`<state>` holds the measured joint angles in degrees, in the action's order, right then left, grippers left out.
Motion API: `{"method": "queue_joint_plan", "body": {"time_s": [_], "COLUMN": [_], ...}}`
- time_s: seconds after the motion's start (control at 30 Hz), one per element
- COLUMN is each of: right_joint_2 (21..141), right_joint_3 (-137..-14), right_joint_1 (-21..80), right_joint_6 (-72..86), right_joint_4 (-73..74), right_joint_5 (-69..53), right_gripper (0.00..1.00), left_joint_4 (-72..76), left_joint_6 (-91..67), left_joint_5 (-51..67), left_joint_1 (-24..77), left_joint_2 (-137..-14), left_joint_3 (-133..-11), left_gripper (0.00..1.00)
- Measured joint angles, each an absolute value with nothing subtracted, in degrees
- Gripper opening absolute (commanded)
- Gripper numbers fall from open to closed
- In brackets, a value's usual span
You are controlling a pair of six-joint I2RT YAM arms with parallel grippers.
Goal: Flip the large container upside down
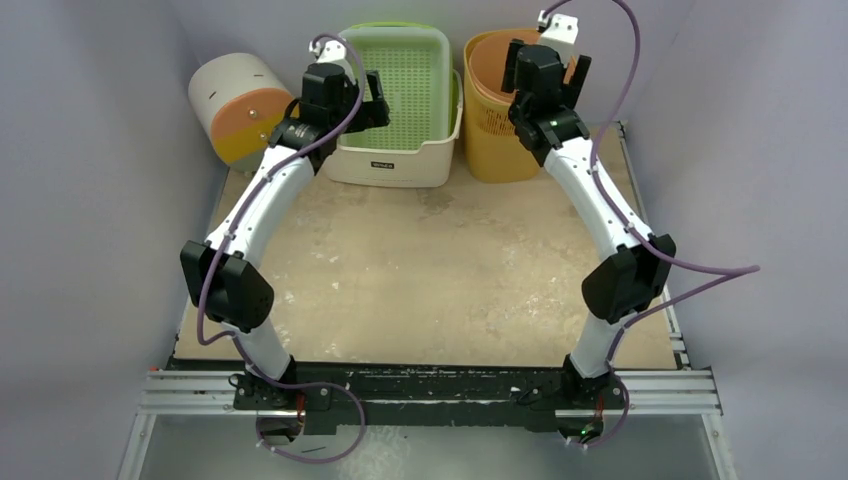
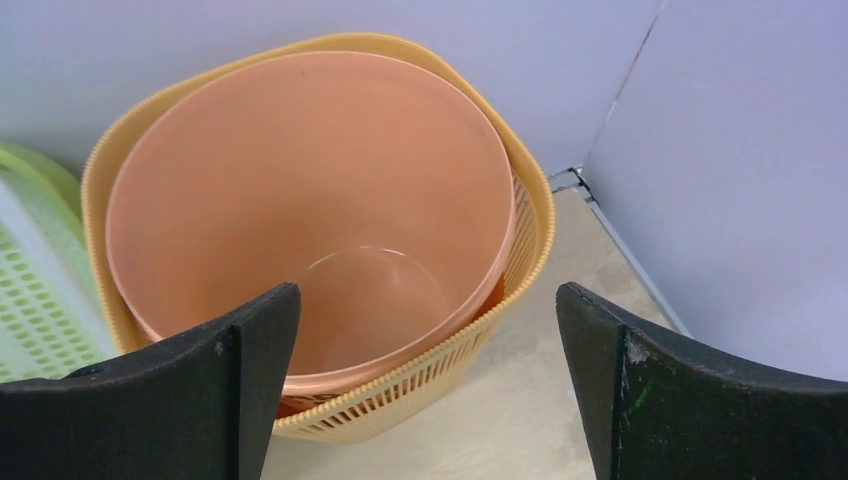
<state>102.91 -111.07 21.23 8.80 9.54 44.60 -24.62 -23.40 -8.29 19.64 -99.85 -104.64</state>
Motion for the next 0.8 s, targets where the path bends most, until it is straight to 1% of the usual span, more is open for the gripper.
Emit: {"method": "queue_joint_plan", "body": {"time_s": [0.13,0.3,0.37,0.47,0.53,0.7,0.8], "right_joint_2": [103.24,103.35,105.08,111.5,115.09,119.79,122.15], "right_joint_3": [-109.36,-110.06,-114.45,-128.6,-135.28,-138.93,-138.96], "right_joint_1": [21.19,20.38,19.44,15.64,12.73,3.9,1.74], "right_joint_6": [6.46,3.55,3.84,7.94,12.14,18.61,20.05], "right_joint_4": [6.92,3.42,5.17,10.85,15.14,22.39,25.8], "right_joint_5": [45.52,43.0,40.01,32.53,27.29,19.92,18.17], "right_gripper": [1.0,0.89,0.83,0.72,0.67,0.63,0.61], "left_joint_4": [-25.17,-25.85,-25.87,-25.91,-26.2,-27.94,-28.82], "left_joint_6": [-24.75,-24.97,-24.95,-24.91,-24.77,-23.83,-22.87], "left_joint_5": [-5.45,-2.94,-2.09,-1.23,-0.8,-0.64,-0.71], "left_joint_1": [19.64,19.64,19.64,19.64,19.64,19.64,19.64], "left_joint_2": [-99.74,-99.74,-99.74,-99.72,-99.72,-99.63,-99.24], "left_joint_3": [-101.45,-100.68,-100.44,-99.42,-98.35,-95.92,-94.74], "left_gripper": [0.96,0.96,0.96,0.96,0.96,0.96,0.96]}}
